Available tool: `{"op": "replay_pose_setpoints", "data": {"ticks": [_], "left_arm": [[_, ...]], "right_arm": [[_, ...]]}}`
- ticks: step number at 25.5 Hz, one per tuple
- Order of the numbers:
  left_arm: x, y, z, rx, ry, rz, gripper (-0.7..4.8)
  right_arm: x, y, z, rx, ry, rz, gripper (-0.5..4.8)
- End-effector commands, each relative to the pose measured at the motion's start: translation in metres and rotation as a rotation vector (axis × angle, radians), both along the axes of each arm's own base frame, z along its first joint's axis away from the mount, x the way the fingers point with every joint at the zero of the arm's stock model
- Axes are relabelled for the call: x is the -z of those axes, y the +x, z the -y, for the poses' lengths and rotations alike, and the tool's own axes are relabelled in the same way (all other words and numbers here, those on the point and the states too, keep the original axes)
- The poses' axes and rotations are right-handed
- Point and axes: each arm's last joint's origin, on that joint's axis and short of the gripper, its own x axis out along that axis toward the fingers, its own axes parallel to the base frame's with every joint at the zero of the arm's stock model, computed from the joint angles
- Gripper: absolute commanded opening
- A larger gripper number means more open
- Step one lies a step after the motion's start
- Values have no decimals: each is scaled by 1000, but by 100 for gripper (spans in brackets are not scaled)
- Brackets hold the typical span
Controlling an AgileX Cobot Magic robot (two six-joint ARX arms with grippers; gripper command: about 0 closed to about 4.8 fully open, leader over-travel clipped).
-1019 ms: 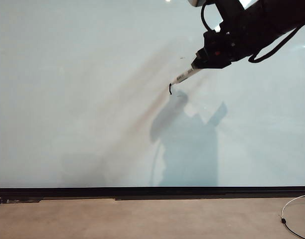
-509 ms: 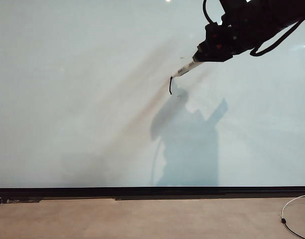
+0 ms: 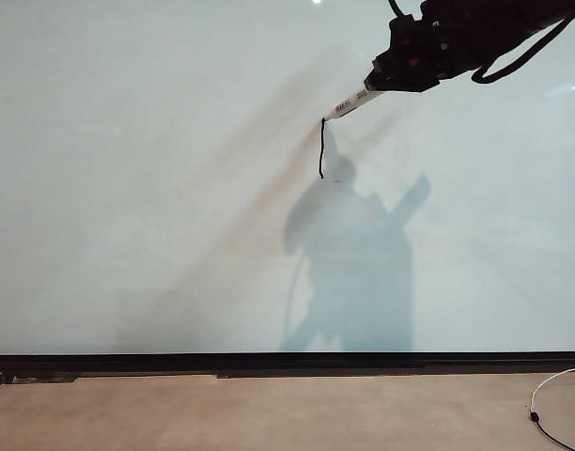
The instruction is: Pick up the pen on the shelf to the right of the whiteboard and draw a rectangle.
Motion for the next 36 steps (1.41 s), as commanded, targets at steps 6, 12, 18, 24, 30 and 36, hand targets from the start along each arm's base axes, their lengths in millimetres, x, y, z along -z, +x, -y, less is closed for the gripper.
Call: {"op": "replay_pose_setpoints", "data": {"ticks": [6,12,18,24,30,36], "left_arm": [[-2,0,0,0,5,9,-5],[-2,0,0,0,5,9,-5],[-2,0,0,0,5,9,-4],[-2,0,0,0,5,9,-5],[-2,0,0,0,5,9,-5],[-2,0,0,0,5,9,-4]], "right_arm": [[-13,0,1,19,34,74,-5],[-14,-1,1,18,35,78,-5],[-17,-3,2,18,39,95,-5],[-18,-3,2,18,34,97,-5],[-15,-7,1,-39,23,69,-5],[-9,-17,6,-38,54,35,-5]]}}
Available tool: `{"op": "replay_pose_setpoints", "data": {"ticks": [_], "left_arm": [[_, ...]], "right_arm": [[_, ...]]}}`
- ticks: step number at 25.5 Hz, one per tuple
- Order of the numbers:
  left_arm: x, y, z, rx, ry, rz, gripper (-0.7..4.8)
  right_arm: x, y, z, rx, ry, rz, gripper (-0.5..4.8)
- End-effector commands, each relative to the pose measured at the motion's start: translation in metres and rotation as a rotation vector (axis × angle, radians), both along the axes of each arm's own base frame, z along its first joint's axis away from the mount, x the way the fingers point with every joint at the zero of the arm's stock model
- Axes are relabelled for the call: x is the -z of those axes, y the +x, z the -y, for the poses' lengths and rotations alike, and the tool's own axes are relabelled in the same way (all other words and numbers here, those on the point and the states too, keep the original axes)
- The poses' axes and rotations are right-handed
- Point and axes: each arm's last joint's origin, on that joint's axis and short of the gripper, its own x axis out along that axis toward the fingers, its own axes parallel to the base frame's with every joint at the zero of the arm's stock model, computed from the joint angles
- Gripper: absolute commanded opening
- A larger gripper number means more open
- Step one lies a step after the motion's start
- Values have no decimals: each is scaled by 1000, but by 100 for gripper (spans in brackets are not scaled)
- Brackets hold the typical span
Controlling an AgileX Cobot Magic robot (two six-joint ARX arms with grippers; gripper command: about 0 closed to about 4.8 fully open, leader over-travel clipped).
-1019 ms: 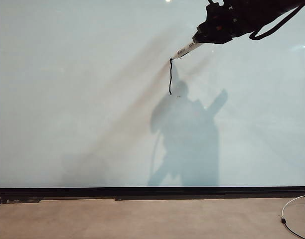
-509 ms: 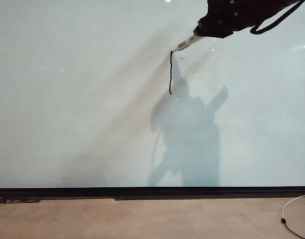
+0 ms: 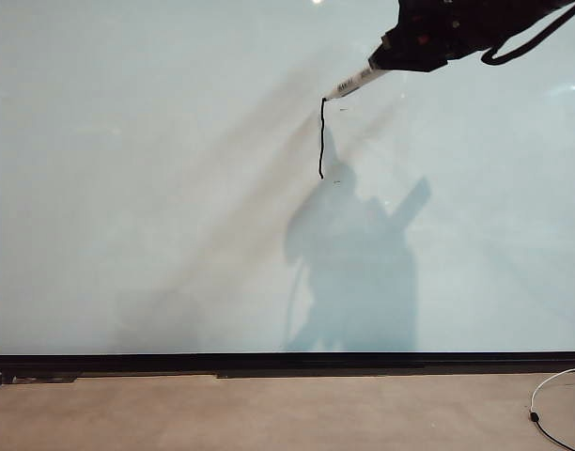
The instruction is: Pick up the pen on the shelf to the right of the whiteboard and draw a rectangle.
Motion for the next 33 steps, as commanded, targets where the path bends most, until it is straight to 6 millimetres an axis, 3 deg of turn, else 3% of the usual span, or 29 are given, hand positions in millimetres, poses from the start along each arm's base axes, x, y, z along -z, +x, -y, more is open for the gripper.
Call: {"op": "replay_pose_setpoints", "data": {"ticks": [1,5,11,33], "left_arm": [[-1,0,0,0,5,8,-4],[-2,0,0,0,5,9,-4],[-2,0,0,0,5,8,-5],[-2,0,0,0,4,9,-4]], "right_arm": [[-1,-4,2,-4,45,-5,-5],[3,-7,3,-43,200,8,-5],[12,2,-1,-45,272,-34,-5],[18,16,15,-50,335,-80,-5]]}}
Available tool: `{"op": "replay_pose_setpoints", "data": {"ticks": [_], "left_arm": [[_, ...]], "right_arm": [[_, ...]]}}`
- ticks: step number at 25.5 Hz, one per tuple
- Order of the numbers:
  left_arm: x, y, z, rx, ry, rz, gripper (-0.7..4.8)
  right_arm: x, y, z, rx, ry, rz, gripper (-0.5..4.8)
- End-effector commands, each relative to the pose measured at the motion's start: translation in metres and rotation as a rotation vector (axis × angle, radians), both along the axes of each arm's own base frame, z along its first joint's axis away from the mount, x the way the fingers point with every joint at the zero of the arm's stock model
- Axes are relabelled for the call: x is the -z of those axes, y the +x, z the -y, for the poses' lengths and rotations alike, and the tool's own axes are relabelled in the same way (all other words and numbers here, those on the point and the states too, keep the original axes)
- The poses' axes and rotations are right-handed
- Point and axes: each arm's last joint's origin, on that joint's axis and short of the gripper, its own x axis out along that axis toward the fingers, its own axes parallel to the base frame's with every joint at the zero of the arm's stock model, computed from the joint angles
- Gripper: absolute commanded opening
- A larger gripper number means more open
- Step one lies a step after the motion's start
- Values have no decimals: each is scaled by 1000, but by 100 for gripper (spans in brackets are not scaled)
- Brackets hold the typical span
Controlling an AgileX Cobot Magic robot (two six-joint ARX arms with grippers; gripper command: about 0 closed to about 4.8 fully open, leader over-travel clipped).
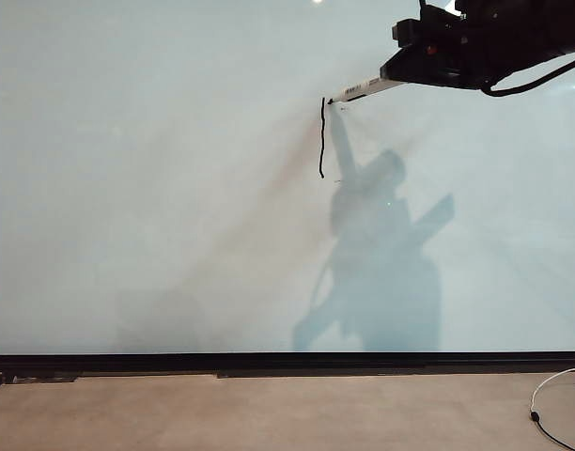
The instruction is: Pick up the pen on the shelf to the right of the whiteboard and draw a rectangle.
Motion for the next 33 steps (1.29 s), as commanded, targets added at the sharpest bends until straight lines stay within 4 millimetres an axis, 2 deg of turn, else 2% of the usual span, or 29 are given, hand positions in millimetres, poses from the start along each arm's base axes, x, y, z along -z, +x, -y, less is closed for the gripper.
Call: {"op": "replay_pose_setpoints", "data": {"ticks": [1,10,22,33], "left_arm": [[-2,0,0,0,5,8,-4],[-2,0,0,0,5,9,-5],[-2,0,0,0,5,9,-5],[-2,0,0,0,5,9,-5]], "right_arm": [[-4,0,0,-5,15,23,-5],[-3,1,-1,-11,19,19,-5],[-4,2,3,76,15,30,-5],[-10,2,19,71,6,28,-5]]}}
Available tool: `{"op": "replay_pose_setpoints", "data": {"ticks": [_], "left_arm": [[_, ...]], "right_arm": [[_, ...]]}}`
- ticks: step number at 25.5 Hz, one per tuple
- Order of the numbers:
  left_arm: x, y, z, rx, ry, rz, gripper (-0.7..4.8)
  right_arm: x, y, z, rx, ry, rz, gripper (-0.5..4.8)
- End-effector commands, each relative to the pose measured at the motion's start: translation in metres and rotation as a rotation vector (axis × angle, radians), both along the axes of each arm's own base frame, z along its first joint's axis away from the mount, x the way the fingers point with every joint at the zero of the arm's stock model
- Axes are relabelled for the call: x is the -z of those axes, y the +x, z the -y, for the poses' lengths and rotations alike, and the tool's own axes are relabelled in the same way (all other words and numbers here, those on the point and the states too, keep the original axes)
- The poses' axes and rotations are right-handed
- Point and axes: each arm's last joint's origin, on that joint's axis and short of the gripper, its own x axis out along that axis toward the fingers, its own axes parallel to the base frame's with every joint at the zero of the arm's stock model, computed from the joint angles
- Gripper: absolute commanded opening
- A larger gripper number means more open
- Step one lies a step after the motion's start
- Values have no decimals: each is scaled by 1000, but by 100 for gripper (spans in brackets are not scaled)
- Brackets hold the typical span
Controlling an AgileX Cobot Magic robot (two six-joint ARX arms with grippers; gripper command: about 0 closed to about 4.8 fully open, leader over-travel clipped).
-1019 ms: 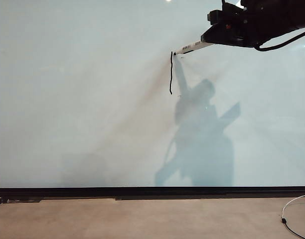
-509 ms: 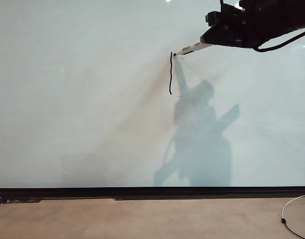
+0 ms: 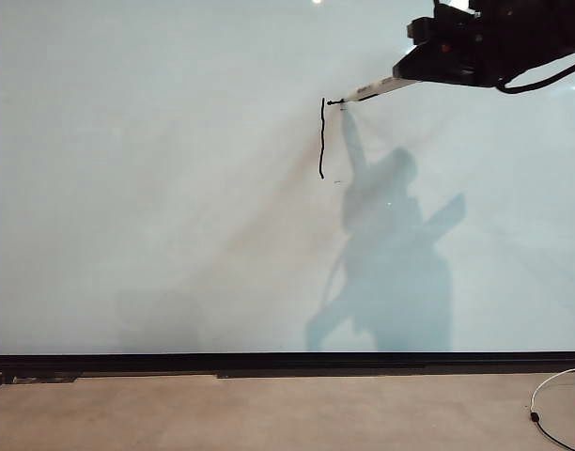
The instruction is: Pick up the pen on the shelf to the right of the whiteboard and draw a rectangle.
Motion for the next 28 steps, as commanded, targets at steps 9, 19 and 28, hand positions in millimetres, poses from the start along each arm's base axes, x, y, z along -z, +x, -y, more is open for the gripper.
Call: {"op": "replay_pose_setpoints", "data": {"ticks": [9,19,28], "left_arm": [[-1,0,0,0,4,8,-5],[-2,0,0,0,4,9,-4],[-2,0,0,0,4,8,-4]], "right_arm": [[-9,-2,14,61,-1,16,-5],[-10,-3,21,81,-7,8,-5],[-9,-2,28,101,-11,-4,-5]]}}
